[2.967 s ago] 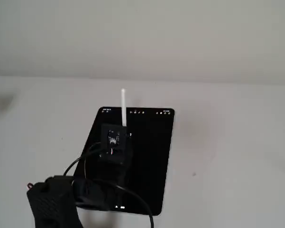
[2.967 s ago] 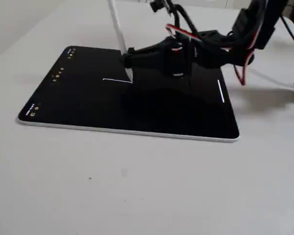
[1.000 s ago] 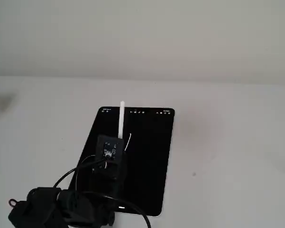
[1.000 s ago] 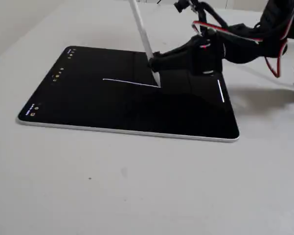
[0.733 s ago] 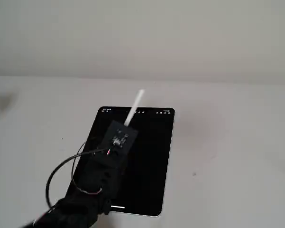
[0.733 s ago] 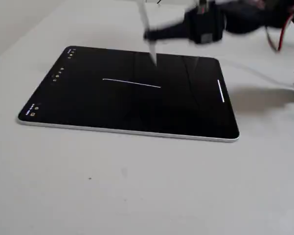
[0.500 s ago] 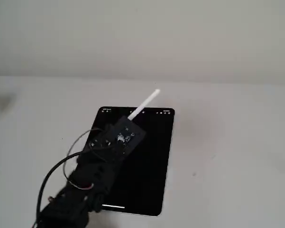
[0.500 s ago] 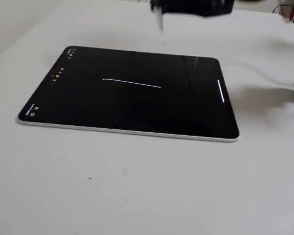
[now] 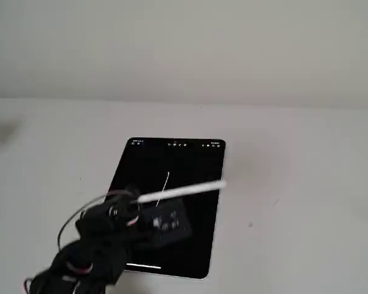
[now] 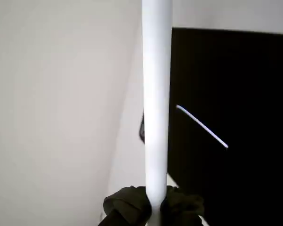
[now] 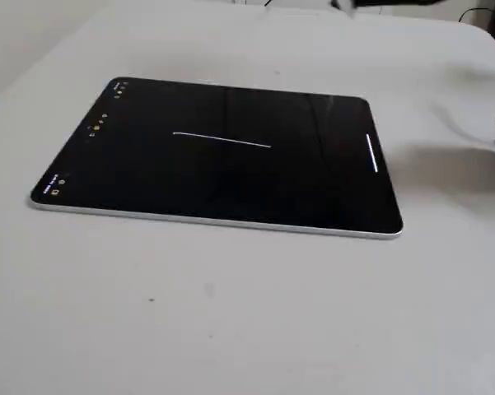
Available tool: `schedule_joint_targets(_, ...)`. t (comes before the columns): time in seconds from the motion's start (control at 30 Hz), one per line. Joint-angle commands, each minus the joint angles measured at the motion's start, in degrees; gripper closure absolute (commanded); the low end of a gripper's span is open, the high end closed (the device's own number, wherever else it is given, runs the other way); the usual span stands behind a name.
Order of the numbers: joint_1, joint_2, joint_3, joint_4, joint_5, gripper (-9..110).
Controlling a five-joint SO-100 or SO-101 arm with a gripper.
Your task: Draw a line in the middle of the ipad using the apple pencil
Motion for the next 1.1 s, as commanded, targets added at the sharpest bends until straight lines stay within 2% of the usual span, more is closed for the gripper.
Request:
schedule_joint_targets(0.0,-2.8,17.4,5.1,7.6,0.7,102)
schedule_joint_targets(0.57,-1.6,17.5,20.5,14.3,6.7,101)
schedule_joint_targets(1.07,0.4,17.4,20.7,17.4,6.6,101)
